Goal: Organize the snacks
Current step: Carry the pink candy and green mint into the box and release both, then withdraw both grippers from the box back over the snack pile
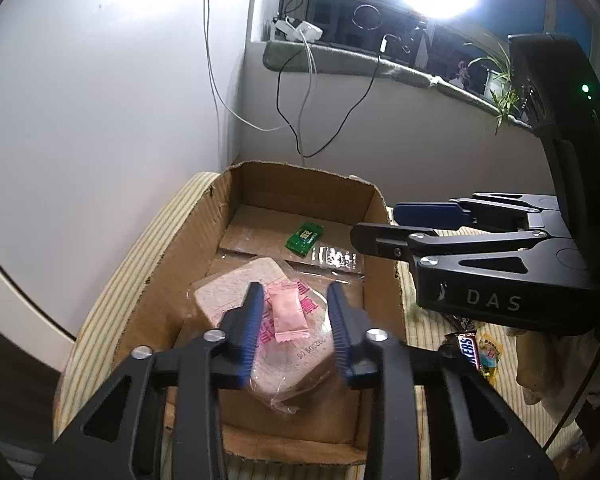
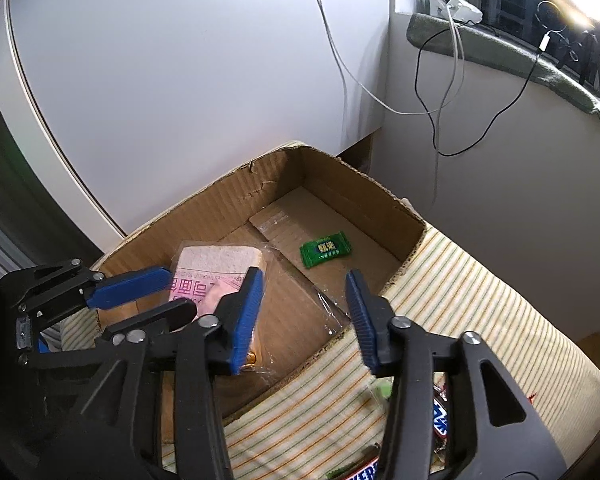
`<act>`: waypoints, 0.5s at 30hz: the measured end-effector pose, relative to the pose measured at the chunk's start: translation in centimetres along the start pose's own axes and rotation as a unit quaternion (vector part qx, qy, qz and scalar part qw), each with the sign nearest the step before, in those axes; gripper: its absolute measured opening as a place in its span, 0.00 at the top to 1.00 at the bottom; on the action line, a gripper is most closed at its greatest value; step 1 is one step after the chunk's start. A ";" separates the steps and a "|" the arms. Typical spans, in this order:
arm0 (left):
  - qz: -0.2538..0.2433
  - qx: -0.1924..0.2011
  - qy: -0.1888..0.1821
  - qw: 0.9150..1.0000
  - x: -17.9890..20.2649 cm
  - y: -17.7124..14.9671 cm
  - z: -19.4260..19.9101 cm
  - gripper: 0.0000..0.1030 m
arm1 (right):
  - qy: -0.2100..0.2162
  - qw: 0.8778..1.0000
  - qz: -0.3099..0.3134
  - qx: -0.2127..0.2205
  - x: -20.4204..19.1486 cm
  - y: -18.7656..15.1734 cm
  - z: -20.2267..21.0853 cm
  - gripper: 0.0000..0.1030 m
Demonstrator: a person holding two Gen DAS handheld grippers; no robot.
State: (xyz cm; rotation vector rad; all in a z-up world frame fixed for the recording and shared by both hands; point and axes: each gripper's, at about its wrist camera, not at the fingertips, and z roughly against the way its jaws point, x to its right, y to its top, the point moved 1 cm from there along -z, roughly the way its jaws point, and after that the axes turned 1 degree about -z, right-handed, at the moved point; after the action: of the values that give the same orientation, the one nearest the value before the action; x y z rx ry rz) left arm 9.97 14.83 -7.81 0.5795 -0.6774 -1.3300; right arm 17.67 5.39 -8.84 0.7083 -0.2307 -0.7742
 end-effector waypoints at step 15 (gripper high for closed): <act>-0.010 0.020 -0.008 1.000 2.0 -0.9 2.9 0.56 | -0.076 0.995 -0.022 0.053 0.7 -2.4 6.7 0.24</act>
State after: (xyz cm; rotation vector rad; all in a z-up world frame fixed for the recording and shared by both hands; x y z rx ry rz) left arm 7.45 12.74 -6.32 0.6092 -0.7146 -1.3436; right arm 13.93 0.37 -5.44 0.7573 -0.3979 -0.8646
